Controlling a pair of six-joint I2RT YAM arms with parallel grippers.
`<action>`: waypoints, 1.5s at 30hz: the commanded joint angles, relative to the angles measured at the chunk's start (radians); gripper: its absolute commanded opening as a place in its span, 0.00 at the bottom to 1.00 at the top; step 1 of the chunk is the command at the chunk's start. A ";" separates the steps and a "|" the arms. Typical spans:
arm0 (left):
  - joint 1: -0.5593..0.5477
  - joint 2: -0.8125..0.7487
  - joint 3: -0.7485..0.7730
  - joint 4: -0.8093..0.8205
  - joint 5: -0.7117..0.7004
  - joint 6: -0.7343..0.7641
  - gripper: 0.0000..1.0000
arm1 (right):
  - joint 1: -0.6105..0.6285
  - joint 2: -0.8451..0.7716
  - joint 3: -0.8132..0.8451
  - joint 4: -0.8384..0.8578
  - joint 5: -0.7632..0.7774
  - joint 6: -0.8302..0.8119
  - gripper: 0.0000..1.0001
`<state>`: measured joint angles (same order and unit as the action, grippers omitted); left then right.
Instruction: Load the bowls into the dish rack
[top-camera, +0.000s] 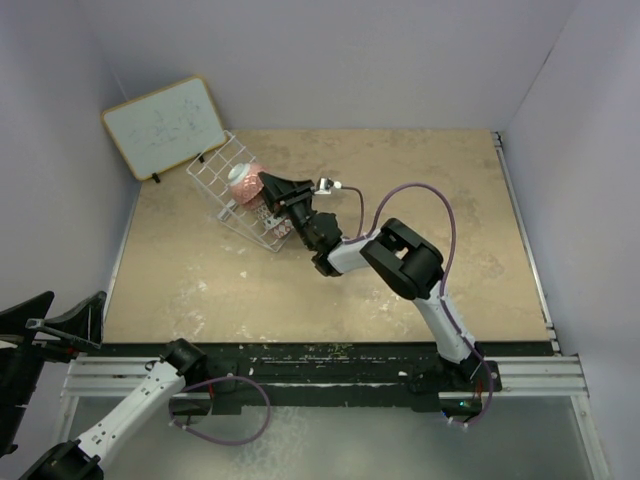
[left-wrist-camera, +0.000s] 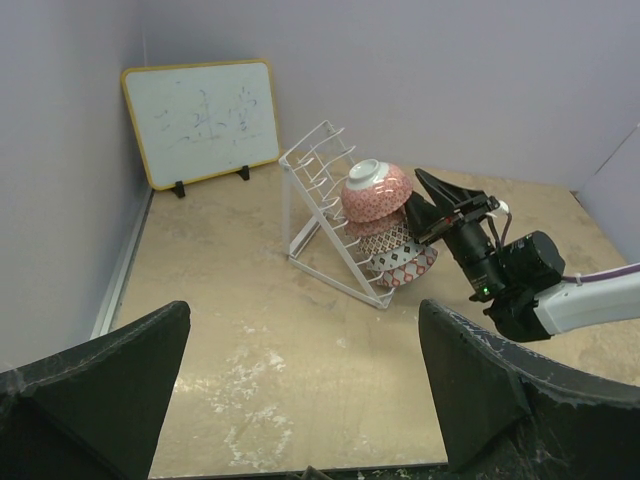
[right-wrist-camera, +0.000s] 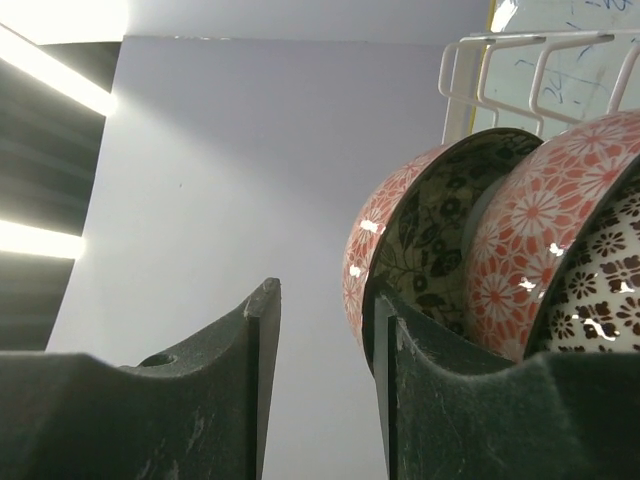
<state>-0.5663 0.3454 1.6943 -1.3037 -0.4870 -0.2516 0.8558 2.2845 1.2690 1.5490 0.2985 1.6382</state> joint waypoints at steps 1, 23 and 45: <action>-0.007 0.005 0.014 0.024 -0.004 -0.008 0.99 | 0.010 -0.099 0.007 0.051 0.029 0.025 0.43; -0.009 -0.003 0.033 0.003 -0.025 -0.008 0.99 | 0.006 -0.113 0.033 -0.232 0.037 0.055 0.44; -0.014 -0.009 0.031 0.008 -0.030 -0.009 0.99 | 0.002 -0.210 0.016 -0.584 0.055 0.078 0.45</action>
<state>-0.5728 0.3447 1.7130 -1.3106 -0.5060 -0.2520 0.8581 2.1178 1.2743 1.0245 0.3080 1.7172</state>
